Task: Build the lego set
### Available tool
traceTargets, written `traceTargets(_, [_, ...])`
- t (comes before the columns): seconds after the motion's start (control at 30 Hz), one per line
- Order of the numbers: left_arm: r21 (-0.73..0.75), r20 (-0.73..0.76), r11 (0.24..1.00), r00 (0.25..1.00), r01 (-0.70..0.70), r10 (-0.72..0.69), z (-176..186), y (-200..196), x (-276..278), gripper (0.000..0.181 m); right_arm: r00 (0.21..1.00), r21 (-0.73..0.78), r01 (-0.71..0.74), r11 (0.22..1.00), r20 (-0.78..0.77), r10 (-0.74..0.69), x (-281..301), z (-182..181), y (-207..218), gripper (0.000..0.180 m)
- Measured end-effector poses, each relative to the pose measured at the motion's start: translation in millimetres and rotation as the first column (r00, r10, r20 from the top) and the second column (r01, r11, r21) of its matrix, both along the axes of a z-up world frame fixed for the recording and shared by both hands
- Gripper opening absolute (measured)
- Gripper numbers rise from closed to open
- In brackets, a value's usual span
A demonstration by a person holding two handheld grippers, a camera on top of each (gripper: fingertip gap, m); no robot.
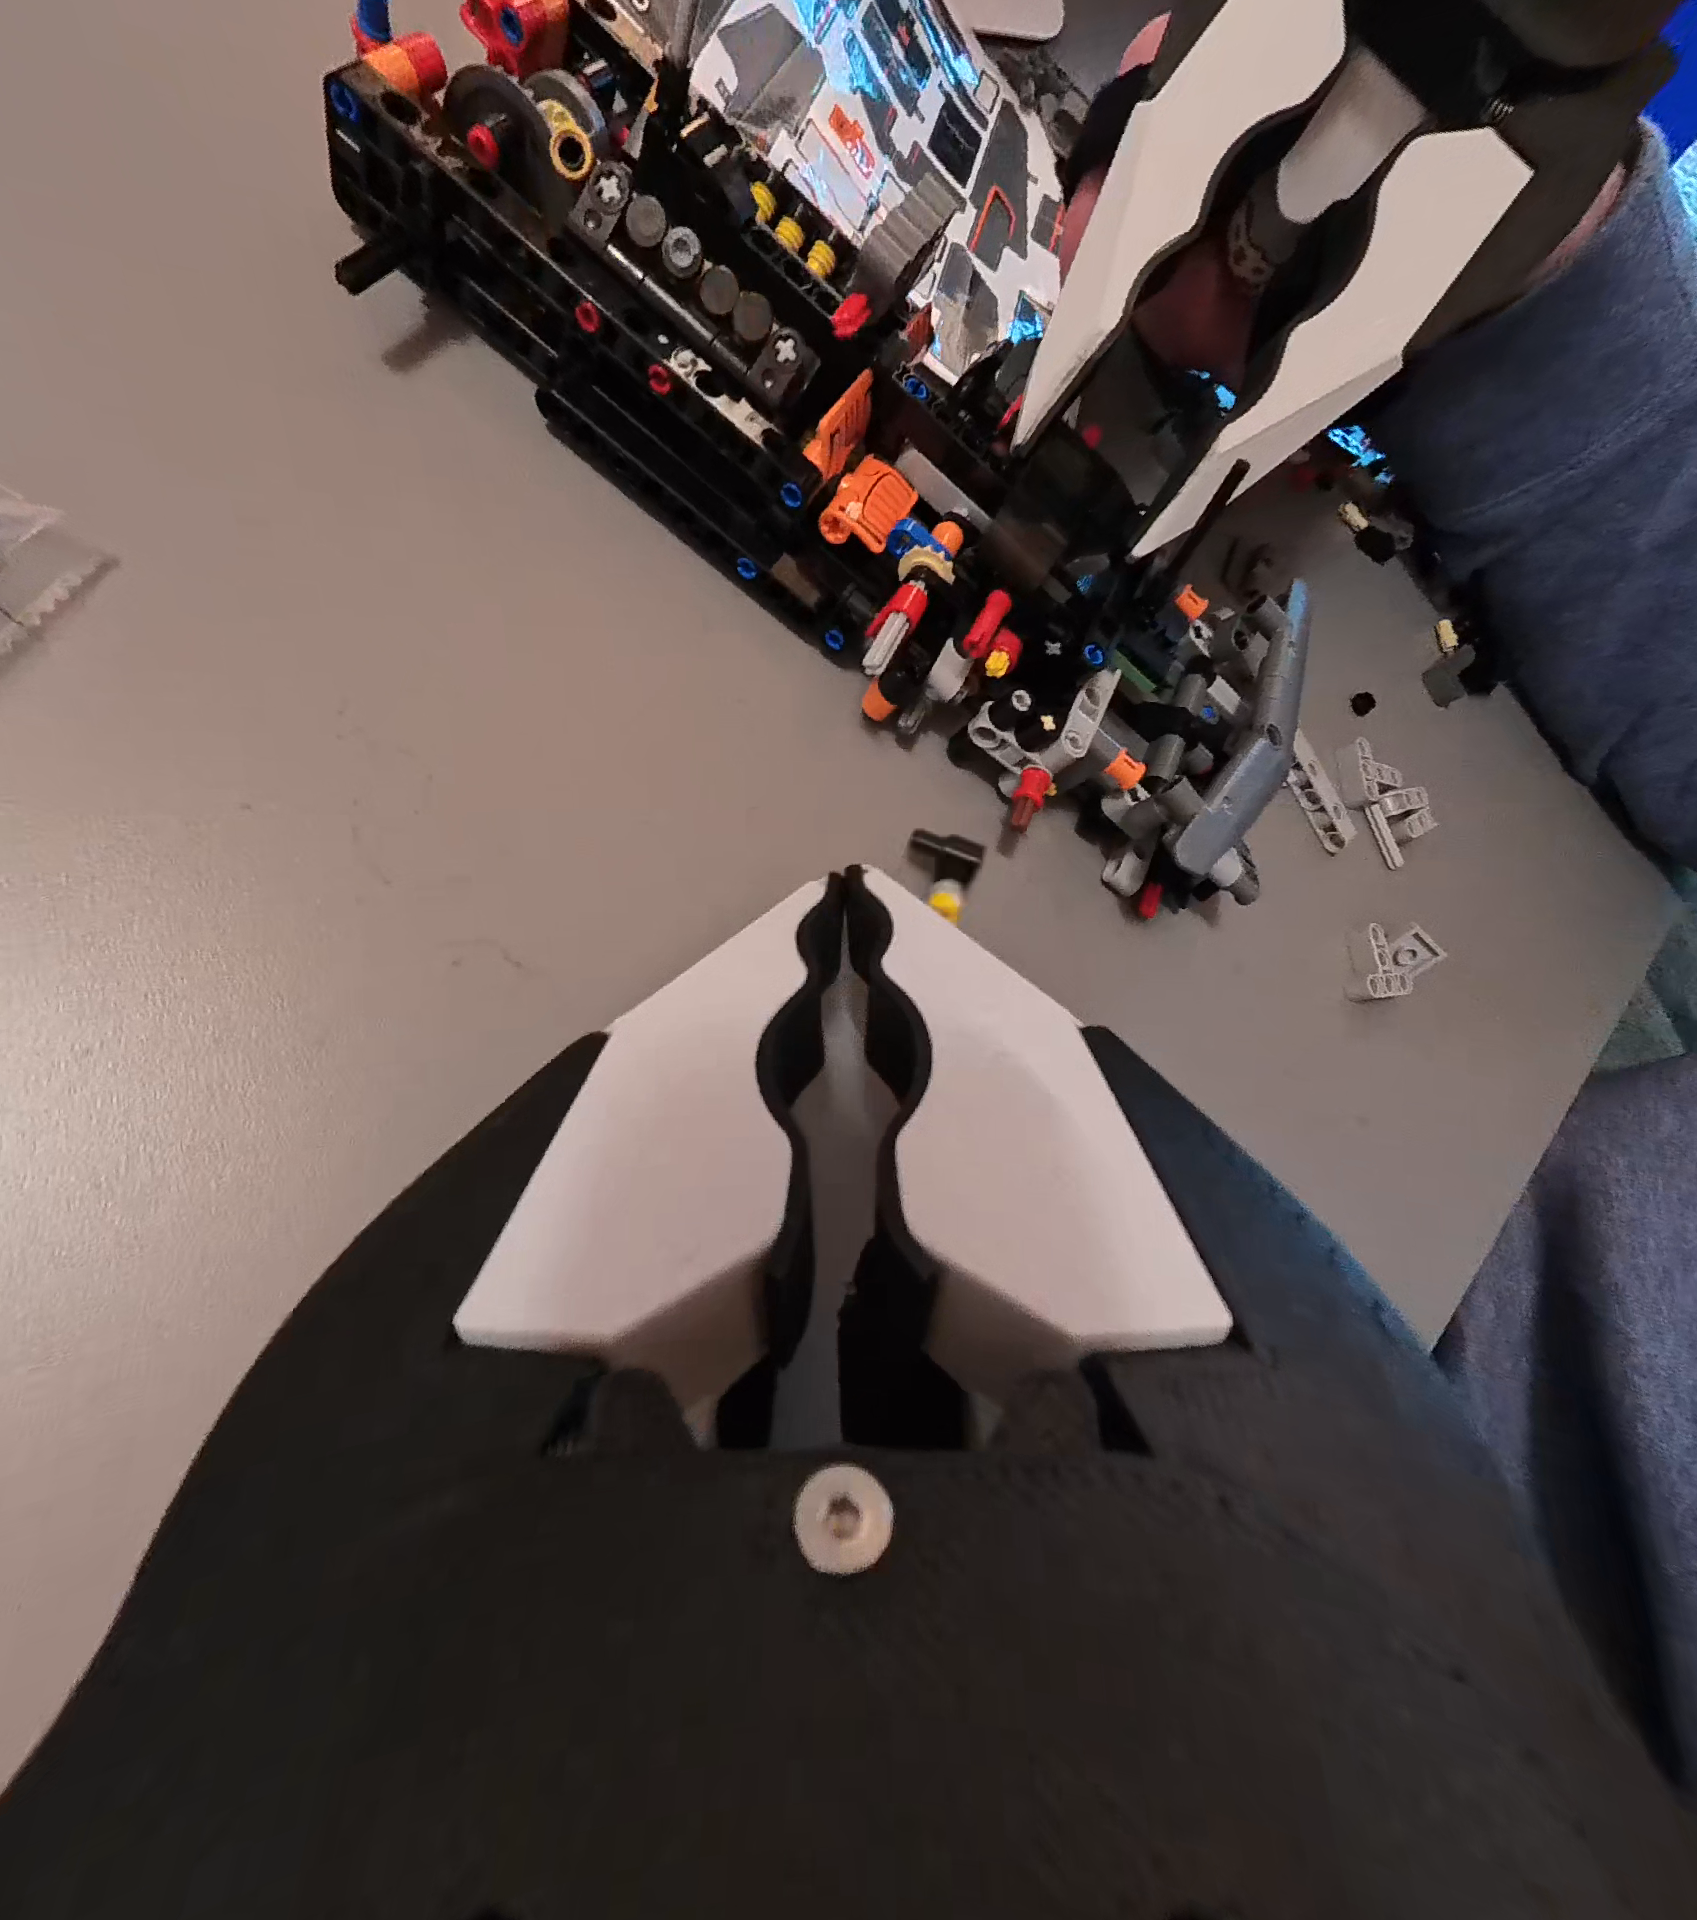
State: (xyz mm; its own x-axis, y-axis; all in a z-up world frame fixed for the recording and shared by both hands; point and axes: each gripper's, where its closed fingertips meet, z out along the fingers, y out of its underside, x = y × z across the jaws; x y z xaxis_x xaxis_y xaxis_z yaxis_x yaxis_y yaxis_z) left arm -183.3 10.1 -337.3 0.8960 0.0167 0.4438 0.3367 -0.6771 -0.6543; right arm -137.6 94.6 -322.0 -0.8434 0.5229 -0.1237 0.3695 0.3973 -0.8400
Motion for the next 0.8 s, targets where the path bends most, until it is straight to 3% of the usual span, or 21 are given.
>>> traceTargets(0.33, [0.039, -0.011, 0.999, 1.000, 0.024, -0.024, 6.0, 3.6, 5.9, 0.007, 1.000, -0.003, 0.000, 1.000, 0.002, 0.000, -0.1, 0.4, 0.2, 0.028])
traceTargets(0.57, [0.049, -0.167, 0.984, 0.973, 0.171, -0.161, 14.2, 2.1, 32.3, 0.018, 1.000, 0.000, 0.001, 1.000, -0.003, -0.001, -0.2, 0.7, 0.2, 0.028])
traceTargets(0.7, [-0.059, -0.321, 0.972, 0.917, 0.229, -0.236, -0.2, -1.0, 35.9, 0.019, 1.000, 0.001, 0.002, 1.000, -0.004, -0.002, 0.2, 0.7, 0.3, 0.028])
traceTargets(0.8, [-0.070, -0.348, 0.965, 0.901, 0.253, -0.261, -2.7, -1.2, 38.9, 0.021, 1.000, -0.001, 0.000, 1.000, -0.002, 0.000, 0.7, 0.7, 0.3, 0.028])
